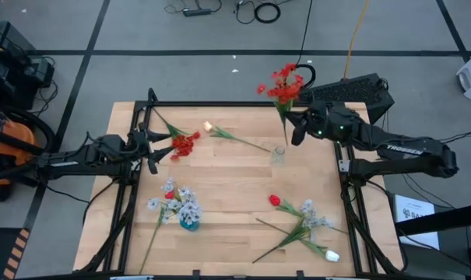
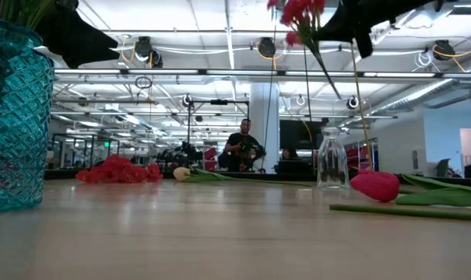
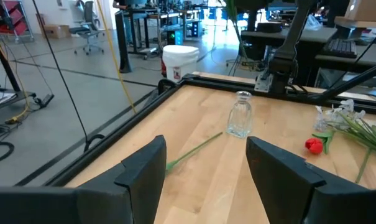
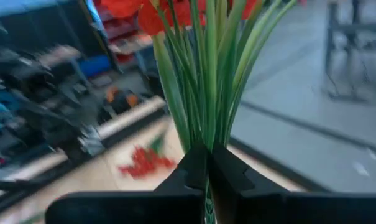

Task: Sort flowers into vase by color
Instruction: Put the right red flowers into the transparent flower vase

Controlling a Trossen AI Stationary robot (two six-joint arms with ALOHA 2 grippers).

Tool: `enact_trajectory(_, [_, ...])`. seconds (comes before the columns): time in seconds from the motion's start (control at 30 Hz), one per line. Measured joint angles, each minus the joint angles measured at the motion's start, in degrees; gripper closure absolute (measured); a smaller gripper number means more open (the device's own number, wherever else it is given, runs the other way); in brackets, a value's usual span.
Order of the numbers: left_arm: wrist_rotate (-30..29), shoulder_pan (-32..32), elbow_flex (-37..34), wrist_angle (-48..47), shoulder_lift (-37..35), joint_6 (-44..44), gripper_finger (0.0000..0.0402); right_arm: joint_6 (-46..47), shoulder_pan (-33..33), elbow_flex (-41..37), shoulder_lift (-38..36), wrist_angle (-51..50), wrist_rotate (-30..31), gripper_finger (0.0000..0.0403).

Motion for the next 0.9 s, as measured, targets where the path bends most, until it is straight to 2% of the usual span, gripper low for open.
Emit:
enact_trajectory(0.27, [0.0, 0.0, 0.0, 0.0, 0.0, -0.1, 0.0174, -1.1, 0.0, -15.8, -3.4, 25.5, -2.4, 0.0402])
enact_trajectory(0.37, [0.0, 0.0, 0.0, 0.0, 0.0, -0.1, 0.0174, -1.0, 0.0, -20.4, -5.2, 31.2, -3.4, 0.0402])
enact_trajectory(0.7, [0.0, 0.0, 0.0, 0.0, 0.0, -0.2, 0.0174, -3.5, 0.0, -23.9, -7.1, 32.1, -3.2, 0.0402])
enact_trajectory(0.9, [0.0, 0.0, 0.0, 0.0, 0.0, -0.2, 0.0174, -4.6, 0.0, -23.9, -6.9, 27.7, -3.2, 0.0402])
